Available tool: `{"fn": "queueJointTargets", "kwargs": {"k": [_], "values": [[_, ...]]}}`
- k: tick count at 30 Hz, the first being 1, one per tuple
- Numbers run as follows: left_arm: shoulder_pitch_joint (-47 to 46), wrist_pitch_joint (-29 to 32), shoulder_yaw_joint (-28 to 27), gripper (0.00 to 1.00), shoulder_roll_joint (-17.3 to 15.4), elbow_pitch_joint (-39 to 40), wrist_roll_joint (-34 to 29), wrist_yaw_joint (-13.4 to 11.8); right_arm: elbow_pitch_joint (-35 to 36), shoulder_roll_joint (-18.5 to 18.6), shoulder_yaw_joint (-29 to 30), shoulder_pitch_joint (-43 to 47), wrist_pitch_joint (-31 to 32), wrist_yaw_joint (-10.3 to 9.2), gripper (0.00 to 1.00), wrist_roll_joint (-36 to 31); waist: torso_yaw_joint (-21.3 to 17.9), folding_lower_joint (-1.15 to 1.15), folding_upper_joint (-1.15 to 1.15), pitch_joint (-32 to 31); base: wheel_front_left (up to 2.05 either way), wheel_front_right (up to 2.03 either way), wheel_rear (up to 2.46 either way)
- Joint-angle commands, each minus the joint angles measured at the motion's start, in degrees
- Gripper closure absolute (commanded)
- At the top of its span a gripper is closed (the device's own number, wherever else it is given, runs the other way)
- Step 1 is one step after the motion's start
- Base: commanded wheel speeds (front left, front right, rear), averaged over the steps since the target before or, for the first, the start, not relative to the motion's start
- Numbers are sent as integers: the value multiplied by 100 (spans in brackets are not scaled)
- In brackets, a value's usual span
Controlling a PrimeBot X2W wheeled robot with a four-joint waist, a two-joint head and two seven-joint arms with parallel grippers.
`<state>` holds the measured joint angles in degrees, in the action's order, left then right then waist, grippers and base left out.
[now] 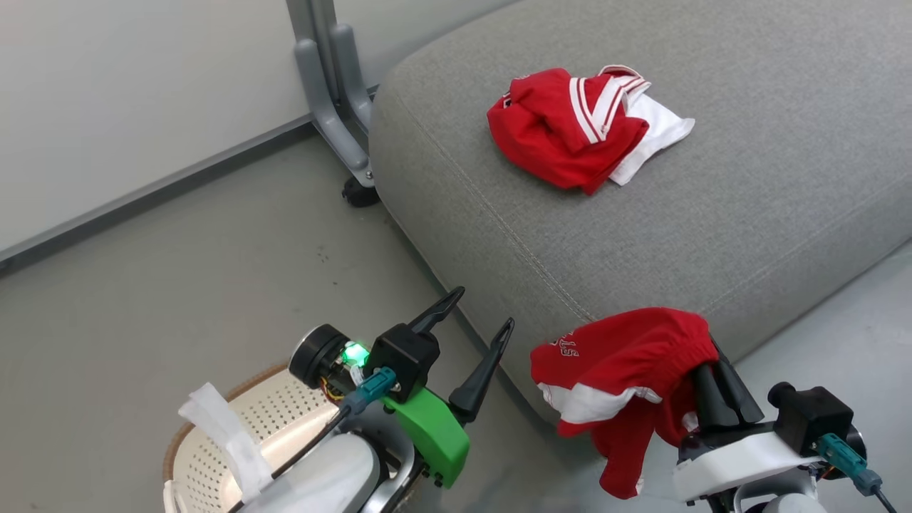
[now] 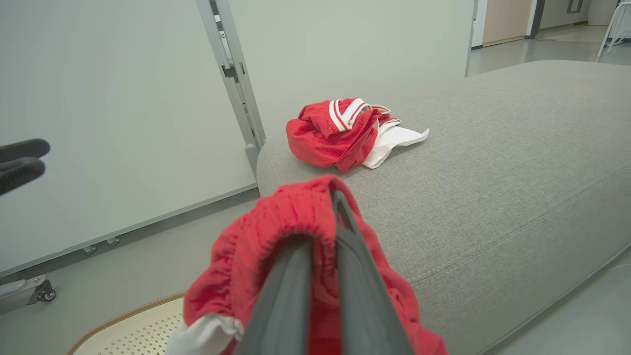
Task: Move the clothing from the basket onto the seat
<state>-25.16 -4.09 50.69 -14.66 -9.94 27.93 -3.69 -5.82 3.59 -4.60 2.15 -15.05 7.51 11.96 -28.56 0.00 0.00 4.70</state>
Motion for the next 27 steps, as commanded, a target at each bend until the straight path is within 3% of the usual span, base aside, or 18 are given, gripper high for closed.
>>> {"fn": "queueJointTargets", "kwargs": {"k": [1, 7, 14, 20, 24, 27], "values": [[-89, 4, 12, 0, -12, -53, -49, 35, 43, -35, 34, 19, -17, -4, 100, 0, -258, 0, 0, 387, 0, 0, 0], [-208, 29, 46, 0, -41, -113, -91, 61, 131, -46, 110, -421, -18, -3, 100, -35, -267, 0, 0, 785, 0, 0, 0], [-449, 255, 148, 0, -152, 44, -223, 94, 346, 180, 484, -2026, -18, -5, 100, -8, 31, 0, 0, 1684, 0, 0, 0], [-1056, 532, 200, 0, -320, 296, -542, 199, 333, 901, 1276, -3994, -17, -5, 100, 12, 653, 0, 0, 2766, 0, 0, 0], [-1300, 561, 83, 0, -440, 502, -647, 85, 67, 1678, 1708, -5257, -17, -4, 100, 8, 1078, 0, 0, 3431, 0, 0, 0], [-1315, 570, 23, 0, -524, 608, -695, -17, -263, 2006, 1826, -5822, -15, -4, 100, 62, 1259, 0, 0, 3763, 0, 0, 0]]}}
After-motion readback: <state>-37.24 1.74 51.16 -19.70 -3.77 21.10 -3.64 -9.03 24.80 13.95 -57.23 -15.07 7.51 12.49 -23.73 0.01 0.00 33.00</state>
